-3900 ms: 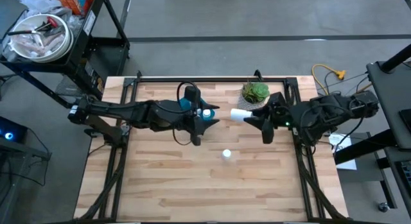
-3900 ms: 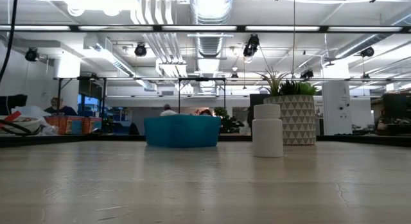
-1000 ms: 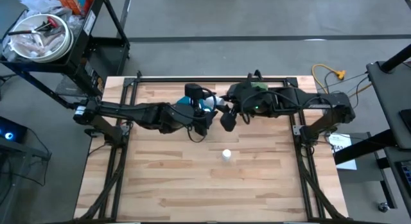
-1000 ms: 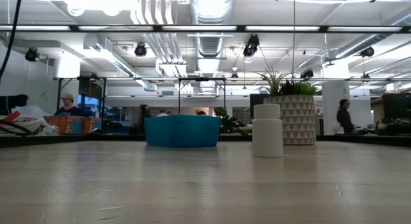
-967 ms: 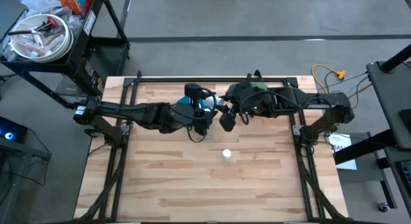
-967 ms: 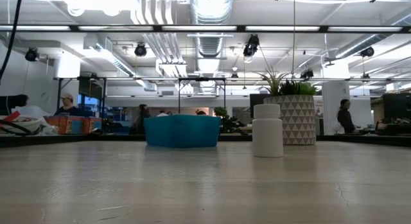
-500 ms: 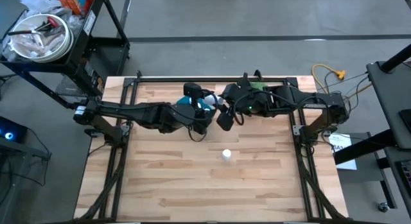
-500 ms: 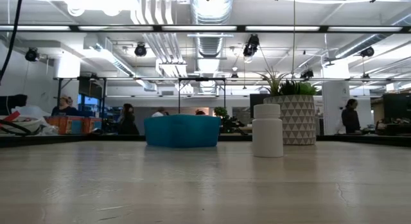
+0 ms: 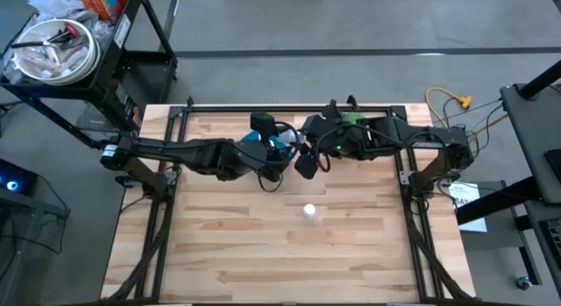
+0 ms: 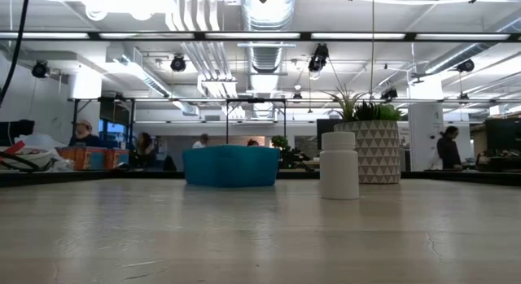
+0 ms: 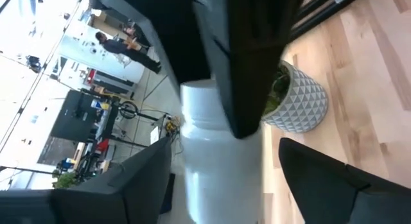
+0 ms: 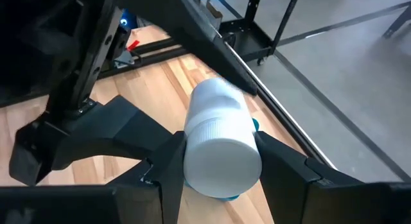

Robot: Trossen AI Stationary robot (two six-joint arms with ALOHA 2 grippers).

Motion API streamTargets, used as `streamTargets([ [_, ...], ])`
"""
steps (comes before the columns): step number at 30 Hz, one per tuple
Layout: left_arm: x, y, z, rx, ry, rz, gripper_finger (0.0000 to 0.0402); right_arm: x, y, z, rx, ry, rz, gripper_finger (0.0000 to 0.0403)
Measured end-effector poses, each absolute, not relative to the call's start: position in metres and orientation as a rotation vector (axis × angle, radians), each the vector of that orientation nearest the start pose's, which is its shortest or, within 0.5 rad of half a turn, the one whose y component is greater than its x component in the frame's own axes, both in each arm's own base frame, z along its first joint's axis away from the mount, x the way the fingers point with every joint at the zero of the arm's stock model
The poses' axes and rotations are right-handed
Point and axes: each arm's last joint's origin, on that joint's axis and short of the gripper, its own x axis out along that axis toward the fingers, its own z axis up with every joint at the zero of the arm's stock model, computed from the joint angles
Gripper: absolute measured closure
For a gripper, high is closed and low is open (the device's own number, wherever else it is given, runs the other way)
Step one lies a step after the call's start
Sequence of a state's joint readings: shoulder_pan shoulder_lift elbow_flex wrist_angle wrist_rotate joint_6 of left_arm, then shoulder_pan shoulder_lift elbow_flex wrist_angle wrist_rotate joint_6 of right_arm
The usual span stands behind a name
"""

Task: Pick and place pill bottles into a basket
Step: Put the white pill bottle into the dark blue bin

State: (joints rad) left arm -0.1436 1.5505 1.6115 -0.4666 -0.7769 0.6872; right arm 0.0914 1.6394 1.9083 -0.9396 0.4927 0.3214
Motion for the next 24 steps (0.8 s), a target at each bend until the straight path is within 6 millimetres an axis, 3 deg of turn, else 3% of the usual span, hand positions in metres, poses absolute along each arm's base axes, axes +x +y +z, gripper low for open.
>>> streamTargets([
  [11,0.3365,-0.0275,0.4074,0.836,0.572,0.469,0.0162,0.3311,0.0166,0.4325,0.113,0.572,-0.483,0.0246],
  [24,0.3369,-0.0238,0.4074,0.833,0.575,0.478,0.0165,0.3312,0.0168,0.4324,0.107,0.574,-0.477,0.0246],
])
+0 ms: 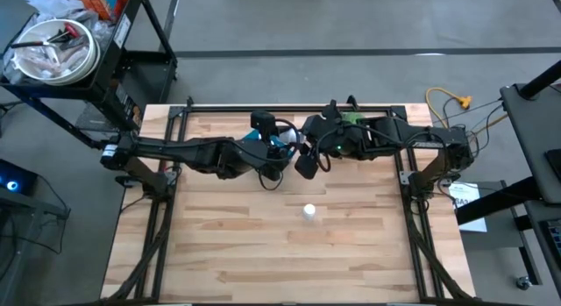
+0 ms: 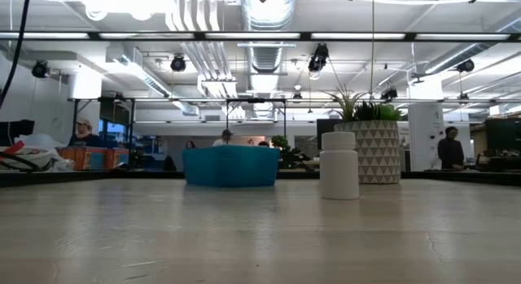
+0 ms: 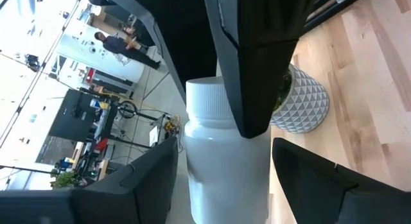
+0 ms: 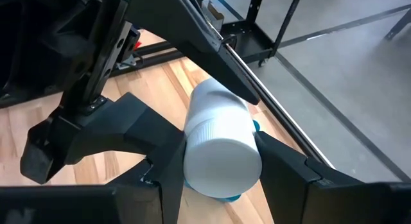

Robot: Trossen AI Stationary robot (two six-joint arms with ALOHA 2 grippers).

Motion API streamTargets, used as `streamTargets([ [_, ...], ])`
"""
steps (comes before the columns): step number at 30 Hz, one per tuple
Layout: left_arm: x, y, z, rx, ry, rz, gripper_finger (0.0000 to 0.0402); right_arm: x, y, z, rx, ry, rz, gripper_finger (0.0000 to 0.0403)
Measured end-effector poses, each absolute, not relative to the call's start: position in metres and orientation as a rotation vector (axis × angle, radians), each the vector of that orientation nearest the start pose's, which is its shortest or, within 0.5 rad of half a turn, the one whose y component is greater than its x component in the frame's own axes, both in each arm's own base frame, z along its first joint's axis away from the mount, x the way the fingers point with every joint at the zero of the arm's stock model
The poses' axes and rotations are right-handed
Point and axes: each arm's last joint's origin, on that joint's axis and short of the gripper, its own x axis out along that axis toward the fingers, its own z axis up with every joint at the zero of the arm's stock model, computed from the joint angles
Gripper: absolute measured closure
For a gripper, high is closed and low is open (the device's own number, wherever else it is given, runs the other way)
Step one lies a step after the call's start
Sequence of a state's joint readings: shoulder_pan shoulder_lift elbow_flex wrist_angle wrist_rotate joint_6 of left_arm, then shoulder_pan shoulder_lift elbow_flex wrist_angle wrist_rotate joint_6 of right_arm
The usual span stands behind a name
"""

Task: Pick and place pill bottles into a basket
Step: Put the white pill bottle into the dark blue bin

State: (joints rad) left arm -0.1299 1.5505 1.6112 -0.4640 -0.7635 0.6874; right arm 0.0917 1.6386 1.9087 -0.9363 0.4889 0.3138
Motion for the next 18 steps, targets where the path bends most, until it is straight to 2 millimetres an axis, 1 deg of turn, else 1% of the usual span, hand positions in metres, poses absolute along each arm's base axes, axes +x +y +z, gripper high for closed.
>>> streamTargets([
  [18,0.3398,-0.0203,0.4057,0.826,0.571,0.465,0.0165,0.3317,0.0176,0.4328,0.098,0.571,-0.469,0.0246],
])
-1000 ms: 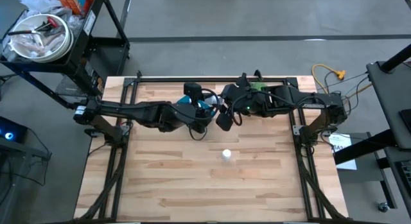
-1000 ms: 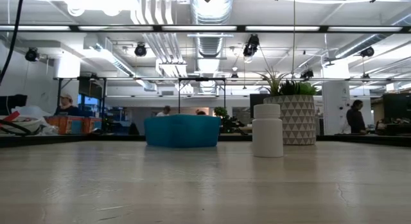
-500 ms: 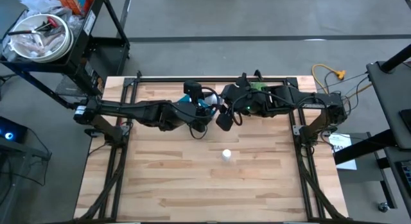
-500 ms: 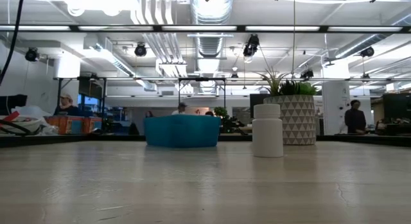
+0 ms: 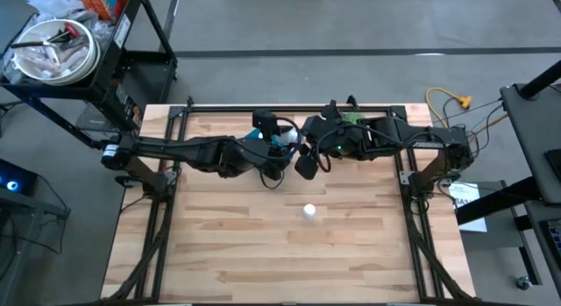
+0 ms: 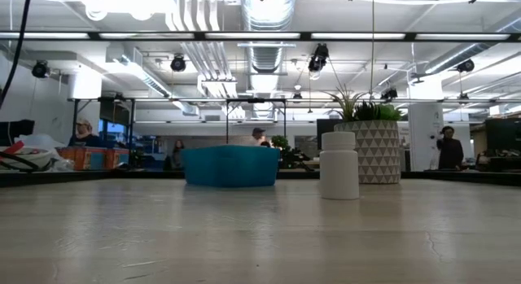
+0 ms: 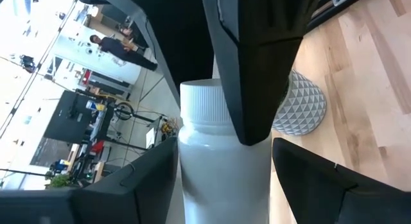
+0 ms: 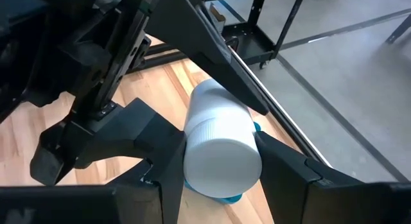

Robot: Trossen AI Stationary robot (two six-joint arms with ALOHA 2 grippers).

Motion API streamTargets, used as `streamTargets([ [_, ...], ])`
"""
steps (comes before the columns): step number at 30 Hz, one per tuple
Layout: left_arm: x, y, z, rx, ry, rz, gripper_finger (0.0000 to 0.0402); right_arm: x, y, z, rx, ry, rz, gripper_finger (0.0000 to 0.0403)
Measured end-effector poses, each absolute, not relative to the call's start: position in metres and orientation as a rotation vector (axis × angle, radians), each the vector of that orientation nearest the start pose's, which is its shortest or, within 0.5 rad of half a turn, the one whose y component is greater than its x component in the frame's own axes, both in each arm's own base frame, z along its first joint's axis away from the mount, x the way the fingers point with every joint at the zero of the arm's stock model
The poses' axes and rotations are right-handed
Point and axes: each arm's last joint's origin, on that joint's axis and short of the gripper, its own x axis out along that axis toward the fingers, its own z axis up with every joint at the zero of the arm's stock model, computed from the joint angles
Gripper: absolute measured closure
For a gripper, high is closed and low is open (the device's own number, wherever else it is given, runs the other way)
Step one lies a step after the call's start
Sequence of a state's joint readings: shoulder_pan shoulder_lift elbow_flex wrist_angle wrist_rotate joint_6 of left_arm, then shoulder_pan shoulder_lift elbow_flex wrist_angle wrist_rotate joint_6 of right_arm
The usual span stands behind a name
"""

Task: Pick and place pill bottles into a basket
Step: Put the white pill bottle into the dark blue bin

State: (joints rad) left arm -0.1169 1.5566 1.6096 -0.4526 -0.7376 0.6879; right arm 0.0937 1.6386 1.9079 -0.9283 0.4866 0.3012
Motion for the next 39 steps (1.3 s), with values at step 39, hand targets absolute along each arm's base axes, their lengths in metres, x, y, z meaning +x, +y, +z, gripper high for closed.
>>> streamTargets([
  [39,0.34,-0.0203,0.4054,0.828,0.573,0.465,0.0236,0.3309,0.0173,0.4332,0.131,0.562,-0.483,0.0163],
])
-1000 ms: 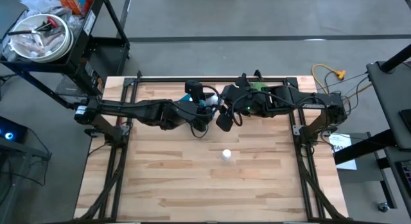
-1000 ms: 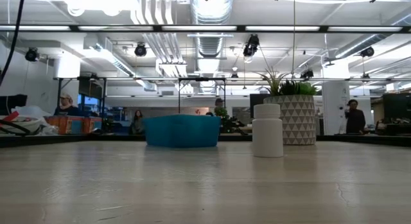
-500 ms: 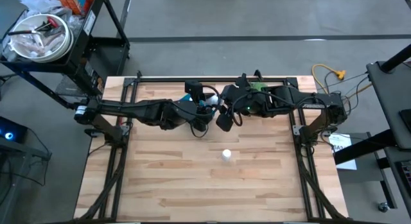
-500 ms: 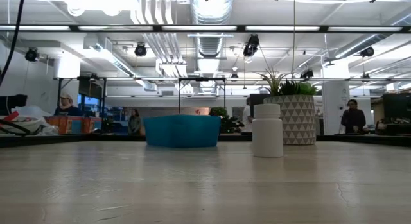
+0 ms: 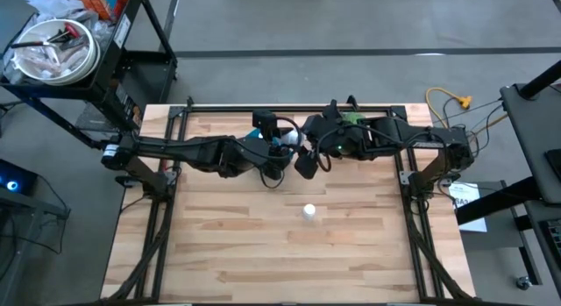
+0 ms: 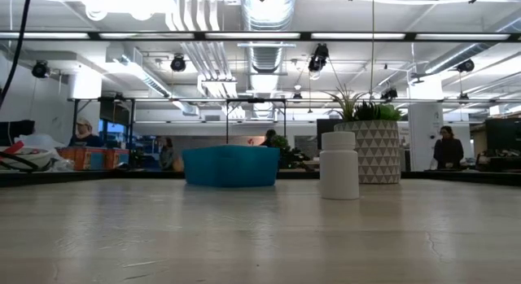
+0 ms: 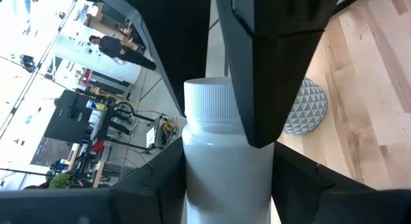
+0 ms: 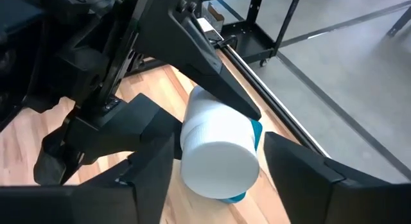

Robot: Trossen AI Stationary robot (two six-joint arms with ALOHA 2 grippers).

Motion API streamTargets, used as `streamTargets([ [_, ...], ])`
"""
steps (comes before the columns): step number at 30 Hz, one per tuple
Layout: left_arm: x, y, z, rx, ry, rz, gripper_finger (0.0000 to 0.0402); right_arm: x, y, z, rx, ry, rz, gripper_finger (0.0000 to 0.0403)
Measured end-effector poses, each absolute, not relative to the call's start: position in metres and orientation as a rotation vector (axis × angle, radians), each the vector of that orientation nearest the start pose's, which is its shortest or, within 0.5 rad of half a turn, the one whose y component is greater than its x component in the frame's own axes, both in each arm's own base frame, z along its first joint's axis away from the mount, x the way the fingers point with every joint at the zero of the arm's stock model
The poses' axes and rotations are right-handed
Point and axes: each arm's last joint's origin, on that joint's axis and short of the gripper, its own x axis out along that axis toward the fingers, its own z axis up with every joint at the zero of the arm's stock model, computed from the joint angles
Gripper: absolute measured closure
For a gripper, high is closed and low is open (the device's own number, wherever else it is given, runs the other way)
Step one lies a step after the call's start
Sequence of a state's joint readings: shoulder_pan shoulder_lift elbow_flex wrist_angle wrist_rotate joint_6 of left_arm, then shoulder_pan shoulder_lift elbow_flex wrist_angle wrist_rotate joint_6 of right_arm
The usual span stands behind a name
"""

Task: Pick and place pill bottles into a basket
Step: Put the white pill bottle into the dark blue bin

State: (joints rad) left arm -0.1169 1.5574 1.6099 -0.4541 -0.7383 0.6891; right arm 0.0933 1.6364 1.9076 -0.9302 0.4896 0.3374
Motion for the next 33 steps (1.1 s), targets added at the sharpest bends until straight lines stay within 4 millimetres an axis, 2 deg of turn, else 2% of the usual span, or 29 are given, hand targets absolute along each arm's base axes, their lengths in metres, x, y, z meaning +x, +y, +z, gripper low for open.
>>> streamTargets([
  [6,0.34,-0.02,0.405,0.828,0.574,0.465,0.0236,0.326,0.017,0.438,0.14,0.544,-0.481,0.0117],
  [12,0.34,-0.018,0.405,0.826,0.579,0.47,0.0236,0.31,0.015,0.452,0.158,0.494,-0.484,0.0092],
  [19,0.34,-0.011,0.405,0.749,0.567,0.507,0.0236,0.288,0.013,0.47,0.204,0.428,-0.482,0.009],
  [25,0.34,-0.007,0.407,0.669,0.533,0.522,0.0236,0.258,0.011,0.489,0.214,0.373,-0.45,0.0101],
  [29,0.342,-0.007,0.412,0.594,0.45,0.483,0.0236,0.24,0.011,0.497,0.2,0.36,-0.39,0.0111],
  [33,0.346,-0.008,0.422,0.517,0.322,0.472,0.0236,0.225,0.012,0.494,0.195,0.358,-0.375,0.0119],
])
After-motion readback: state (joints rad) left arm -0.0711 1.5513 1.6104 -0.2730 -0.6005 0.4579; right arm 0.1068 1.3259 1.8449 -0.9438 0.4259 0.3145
